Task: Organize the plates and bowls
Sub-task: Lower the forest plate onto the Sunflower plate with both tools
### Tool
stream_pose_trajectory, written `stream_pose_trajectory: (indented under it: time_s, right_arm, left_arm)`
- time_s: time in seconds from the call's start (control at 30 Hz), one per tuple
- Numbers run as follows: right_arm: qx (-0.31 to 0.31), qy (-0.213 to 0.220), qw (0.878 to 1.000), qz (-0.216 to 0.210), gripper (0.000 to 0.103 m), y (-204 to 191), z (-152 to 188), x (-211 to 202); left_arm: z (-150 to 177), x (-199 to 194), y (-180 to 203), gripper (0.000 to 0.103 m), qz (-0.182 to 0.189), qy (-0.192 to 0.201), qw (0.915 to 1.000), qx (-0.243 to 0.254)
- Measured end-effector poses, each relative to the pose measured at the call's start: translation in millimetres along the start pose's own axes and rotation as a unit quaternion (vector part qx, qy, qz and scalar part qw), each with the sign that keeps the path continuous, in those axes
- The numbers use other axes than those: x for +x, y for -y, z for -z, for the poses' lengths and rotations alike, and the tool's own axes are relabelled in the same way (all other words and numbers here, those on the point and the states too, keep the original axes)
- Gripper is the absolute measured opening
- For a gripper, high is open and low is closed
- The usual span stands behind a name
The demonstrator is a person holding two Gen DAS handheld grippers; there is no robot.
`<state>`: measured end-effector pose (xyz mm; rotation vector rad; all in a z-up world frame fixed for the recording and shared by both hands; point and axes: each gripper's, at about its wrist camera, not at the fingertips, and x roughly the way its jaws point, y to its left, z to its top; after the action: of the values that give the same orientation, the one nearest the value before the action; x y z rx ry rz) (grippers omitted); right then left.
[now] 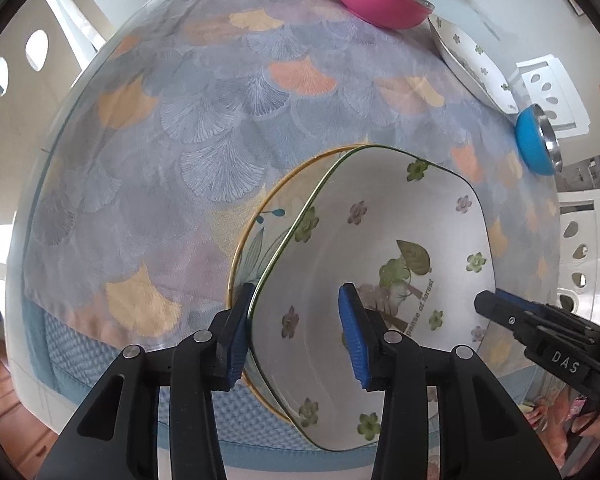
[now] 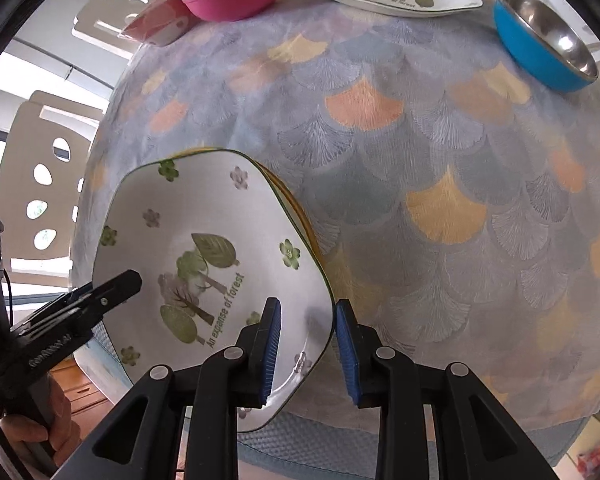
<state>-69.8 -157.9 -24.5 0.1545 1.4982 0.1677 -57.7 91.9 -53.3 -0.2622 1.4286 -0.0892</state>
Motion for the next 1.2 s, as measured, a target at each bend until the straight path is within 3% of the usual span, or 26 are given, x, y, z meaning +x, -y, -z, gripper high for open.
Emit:
stream_pose_trajectory:
  time_s: [0.17, 0.47, 0.77, 1.2]
  right_arm:
    - [-0.001, 0.0, 1.0, 0.002, 0.028, 0.4, -0.7, 1.3]
    - [0.0, -0.003, 1.0, 0.01, 0.028, -5.6, -1.5, 4.0]
    - [-0.002, -0.009, 1.0, 0.008, 0.028, -7.6, -4.0, 7.6]
    - [-0.001, -0.014, 1.0, -0.003, 0.032, -5.5, -7.3, 11.6]
  left_arm:
    - [-2.8, 0.5, 0.5, 0.038, -0.01, -0.013, 0.9998, -0.01]
    - [-6.5, -0.9, 12.8, 0.039, -0.061, -0.03, 0.9977, 0.01]
    - [-9.2, 0.9, 12.2, 0.04, -0.055, -0.039, 0.9977, 0.003]
    - [-13.7, 3.2, 17.5, 0.04, -0.075, -0.044, 0.9961, 0.015]
